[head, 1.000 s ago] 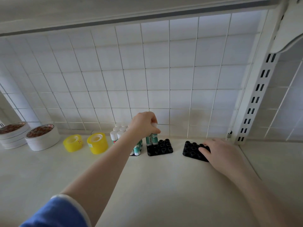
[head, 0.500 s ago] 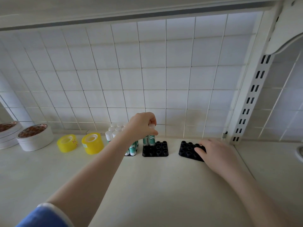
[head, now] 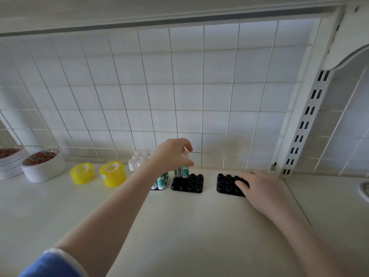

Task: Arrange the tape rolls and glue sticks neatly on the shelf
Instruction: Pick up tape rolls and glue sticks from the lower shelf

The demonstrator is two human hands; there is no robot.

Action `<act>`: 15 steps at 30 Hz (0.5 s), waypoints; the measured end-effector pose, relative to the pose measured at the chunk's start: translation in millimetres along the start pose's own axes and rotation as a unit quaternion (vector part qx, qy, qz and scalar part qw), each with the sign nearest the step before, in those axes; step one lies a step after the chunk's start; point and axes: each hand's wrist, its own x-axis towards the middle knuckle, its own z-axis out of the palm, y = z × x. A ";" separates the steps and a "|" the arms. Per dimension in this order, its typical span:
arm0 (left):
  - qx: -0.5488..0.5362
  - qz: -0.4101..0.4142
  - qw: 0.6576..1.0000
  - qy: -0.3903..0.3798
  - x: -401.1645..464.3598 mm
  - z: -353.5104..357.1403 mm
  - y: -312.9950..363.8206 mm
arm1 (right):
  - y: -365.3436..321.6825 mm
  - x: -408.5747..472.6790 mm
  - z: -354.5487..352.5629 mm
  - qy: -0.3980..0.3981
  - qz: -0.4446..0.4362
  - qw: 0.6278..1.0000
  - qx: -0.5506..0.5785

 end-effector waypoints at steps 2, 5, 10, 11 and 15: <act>-0.001 -0.005 1.000 0.004 -1.5 0.7 1.0 | -0.4 0.4 1.0 0.001 -0.005 1.000 -0.003; 0.016 -0.005 1.000 0.012 -3.2 0.7 2.0 | -0.2 0.1 -0.5 0.009 -0.005 1.000 0.011; 0.086 0.023 0.991 0.100 -13.4 -2.6 7.7 | 2.6 -0.4 -15.0 0.034 -0.004 0.999 -0.002; 0.099 0.027 0.987 0.123 -17.8 -3.2 9.8 | 4.5 -0.2 -19.0 0.033 0.004 0.999 -0.007; 0.110 0.021 0.978 0.173 -43.3 -0.8 18.2 | 19.7 -9.2 -34.9 0.026 0.050 0.998 -0.033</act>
